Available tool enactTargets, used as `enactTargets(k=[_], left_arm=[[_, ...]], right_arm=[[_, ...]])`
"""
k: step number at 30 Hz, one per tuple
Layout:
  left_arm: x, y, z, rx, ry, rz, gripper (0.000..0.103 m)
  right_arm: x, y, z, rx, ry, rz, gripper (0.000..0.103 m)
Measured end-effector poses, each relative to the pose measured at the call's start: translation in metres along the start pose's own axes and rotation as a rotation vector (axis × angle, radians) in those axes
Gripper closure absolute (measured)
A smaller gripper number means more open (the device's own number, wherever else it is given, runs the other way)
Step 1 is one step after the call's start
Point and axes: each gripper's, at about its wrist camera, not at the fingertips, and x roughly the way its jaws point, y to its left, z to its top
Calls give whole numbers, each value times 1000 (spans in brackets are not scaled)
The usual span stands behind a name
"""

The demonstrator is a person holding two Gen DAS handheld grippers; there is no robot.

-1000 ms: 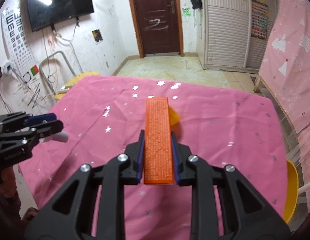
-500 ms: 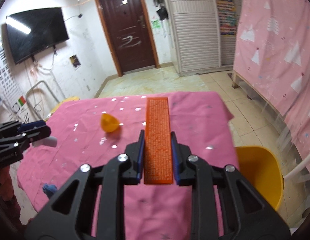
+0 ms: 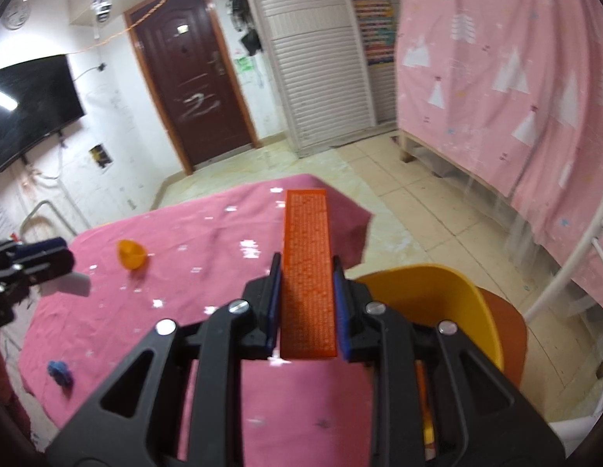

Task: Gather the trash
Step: 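Carry the funnel and orange box to the yellow bin and open both grippers, then move both tools back over the blue knitted item and yellow cup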

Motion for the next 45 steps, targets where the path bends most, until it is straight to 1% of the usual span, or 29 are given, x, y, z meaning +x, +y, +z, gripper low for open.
enactTargets(k=[3, 9, 13, 17, 18, 19, 20, 21, 22, 26, 31, 35, 37, 39, 41, 45], left_arm=[[7, -21, 7, 27, 11, -26, 78], [20, -65, 20, 82, 23, -54, 78], [31, -83, 26, 94, 37, -79, 78], [43, -98, 32, 82, 53, -106, 78], [46, -99, 34, 77, 54, -115, 78], [50, -103, 37, 68, 58, -127, 78], [53, -104, 39, 62, 60, -138, 78], [56, -106, 41, 55, 61, -149, 78], [60, -108, 43, 47, 64, -160, 78], [75, -118, 51, 19, 74, -191, 78], [89, -133, 59, -3, 81, -234, 78], [94, -143, 64, -16, 53, -253, 78], [97, -146, 66, -21, 53, -272, 75], [97, -149, 66, -21, 49, -269, 62], [97, -151, 66, -19, 46, -260, 56], [95, -148, 65, -28, 51, -245, 55]], right_arm=[[3, -16, -3, 24, 2, -36, 81], [6, -40, -5, 66, -1, -50, 81], [8, -53, -5, 86, -1, -57, 81], [7, -63, -7, 108, 2, -77, 81], [8, -65, -7, 116, 7, -74, 76], [9, -69, -7, 125, 14, -74, 70], [9, -72, -7, 134, 16, -77, 53], [9, -75, -8, 143, 15, -76, 42], [8, -77, -7, 154, 11, -73, 42], [0, -92, -8, 202, -18, -85, 42], [-13, -121, -8, 284, -52, -101, 41], [-16, -131, -9, 315, -55, -99, 41], [-15, -130, -9, 314, -54, -94, 41], [-14, -131, -8, 309, -53, -88, 41], [-13, -128, -8, 300, -51, -83, 41], [-12, -125, -8, 292, -49, -74, 41]])
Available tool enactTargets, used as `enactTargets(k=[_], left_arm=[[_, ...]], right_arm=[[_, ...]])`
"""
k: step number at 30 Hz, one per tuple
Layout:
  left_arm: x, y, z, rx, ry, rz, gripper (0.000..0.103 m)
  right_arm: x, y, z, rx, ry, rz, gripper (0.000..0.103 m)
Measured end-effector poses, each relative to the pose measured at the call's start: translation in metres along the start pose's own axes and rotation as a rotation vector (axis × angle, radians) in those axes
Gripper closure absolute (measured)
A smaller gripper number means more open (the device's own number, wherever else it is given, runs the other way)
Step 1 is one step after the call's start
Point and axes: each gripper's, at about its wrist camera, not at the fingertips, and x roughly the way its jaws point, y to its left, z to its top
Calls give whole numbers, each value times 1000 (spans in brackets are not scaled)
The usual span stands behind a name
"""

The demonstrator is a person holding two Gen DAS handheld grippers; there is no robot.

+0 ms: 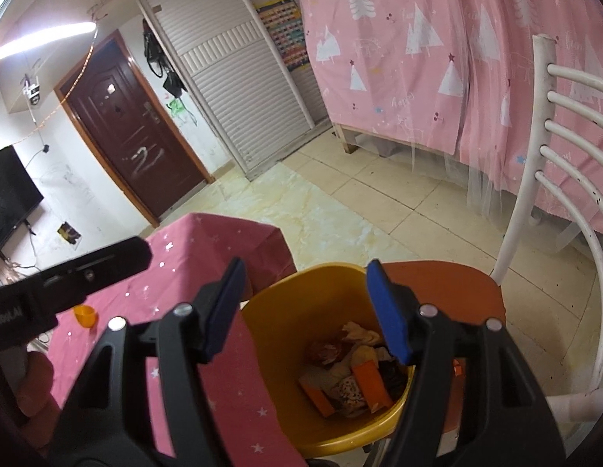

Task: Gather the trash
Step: 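Move both tools back over the blue knitted item and yellow cup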

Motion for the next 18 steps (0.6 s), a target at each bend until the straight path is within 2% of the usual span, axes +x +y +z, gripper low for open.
enactTargets(k=[8, 18], left_arm=[[-28, 16, -5, -27, -24, 39, 52], [-67, 49, -19, -84, -61, 93, 51]], right_arm=[[2, 12, -1, -25, 4, 13, 36], [0, 50, -11, -114, 17, 57, 33]])
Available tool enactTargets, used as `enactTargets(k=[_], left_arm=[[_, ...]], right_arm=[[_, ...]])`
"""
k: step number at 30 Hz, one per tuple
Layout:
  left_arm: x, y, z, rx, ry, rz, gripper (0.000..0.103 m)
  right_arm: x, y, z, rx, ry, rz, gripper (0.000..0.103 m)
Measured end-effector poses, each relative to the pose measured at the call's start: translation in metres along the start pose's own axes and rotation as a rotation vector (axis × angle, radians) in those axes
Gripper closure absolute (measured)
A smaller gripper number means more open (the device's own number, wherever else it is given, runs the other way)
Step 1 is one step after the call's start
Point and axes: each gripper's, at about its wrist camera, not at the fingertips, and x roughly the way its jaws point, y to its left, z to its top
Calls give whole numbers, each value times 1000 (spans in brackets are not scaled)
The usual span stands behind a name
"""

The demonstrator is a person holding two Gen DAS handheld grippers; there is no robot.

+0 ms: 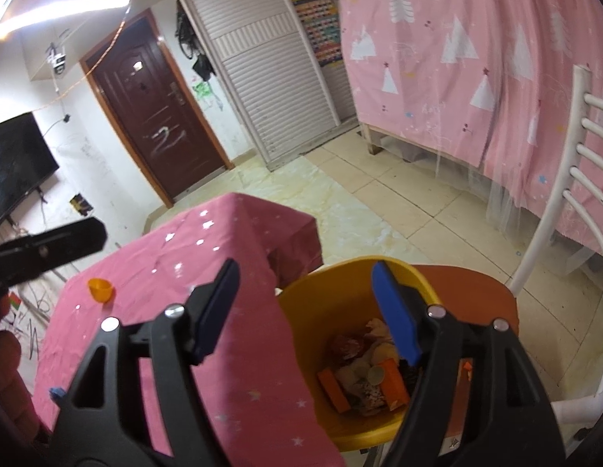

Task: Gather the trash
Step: 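Move both tools back over the blue knitted item and yellow cup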

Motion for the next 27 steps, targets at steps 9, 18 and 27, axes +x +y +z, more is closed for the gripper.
enactTargets(k=[9, 18, 27], left_arm=[[-37, 62, -16, -72, -27, 80, 47], [-61, 118, -33, -131, -38, 153, 46], [-85, 181, -66, -194, -20, 230, 44]], right_arm=[[12, 46, -12, -67, 49, 72, 31], [22, 96, -16, -142, 79, 109, 30], [31, 153, -26, -248, 116, 145, 26]])
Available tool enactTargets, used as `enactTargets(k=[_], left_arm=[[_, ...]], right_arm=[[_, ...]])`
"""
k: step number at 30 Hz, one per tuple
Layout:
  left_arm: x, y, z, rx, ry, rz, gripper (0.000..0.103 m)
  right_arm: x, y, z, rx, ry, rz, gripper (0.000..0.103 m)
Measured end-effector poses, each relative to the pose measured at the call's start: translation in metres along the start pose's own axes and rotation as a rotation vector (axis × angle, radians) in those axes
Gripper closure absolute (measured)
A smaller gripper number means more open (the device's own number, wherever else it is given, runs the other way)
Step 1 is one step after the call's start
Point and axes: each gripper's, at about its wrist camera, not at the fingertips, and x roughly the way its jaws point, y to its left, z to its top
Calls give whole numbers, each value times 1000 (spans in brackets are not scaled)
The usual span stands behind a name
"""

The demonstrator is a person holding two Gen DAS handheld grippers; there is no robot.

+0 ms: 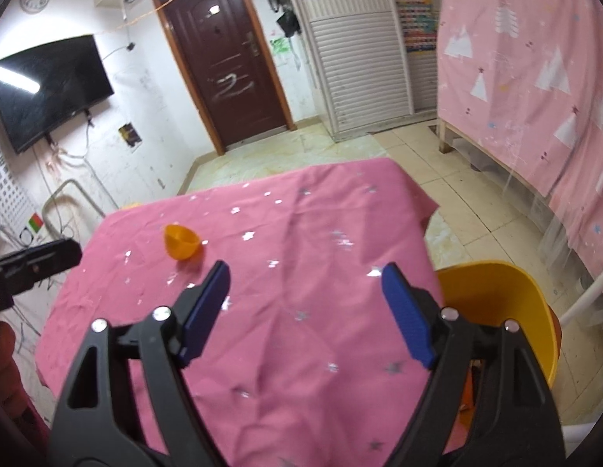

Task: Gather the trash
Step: 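Move both tools back over the blue knitted item and yellow cup, then grasp the blue knitted item with the left gripper while the right grasps the yellow cup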

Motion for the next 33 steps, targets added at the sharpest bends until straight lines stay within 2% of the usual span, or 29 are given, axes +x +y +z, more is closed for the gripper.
enactTargets(k=[3, 8, 15, 27, 31, 33], left_arm=[[-6, 15, -8, 3, -3, 19, 44], [-12, 31, -35, 67, 14, 32, 42], [-17, 35, -72, 148, 42, -14, 40], [-10, 41, -110, 153, 96, -76, 40], [-4, 42, -115, 154, 110, -93, 49], [-1, 41, -118, 162, 119, -105, 58]], right_arm=[[5, 12, 2, -20, 8, 7, 26], [16, 29, 6, -53, 30, 12, 26], [26, 49, 9, -85, 49, 8, 22], [46, 93, 5, -158, 92, 31, 22], [52, 105, 4, -178, 105, 38, 22], [55, 112, 3, -190, 111, 39, 22]])
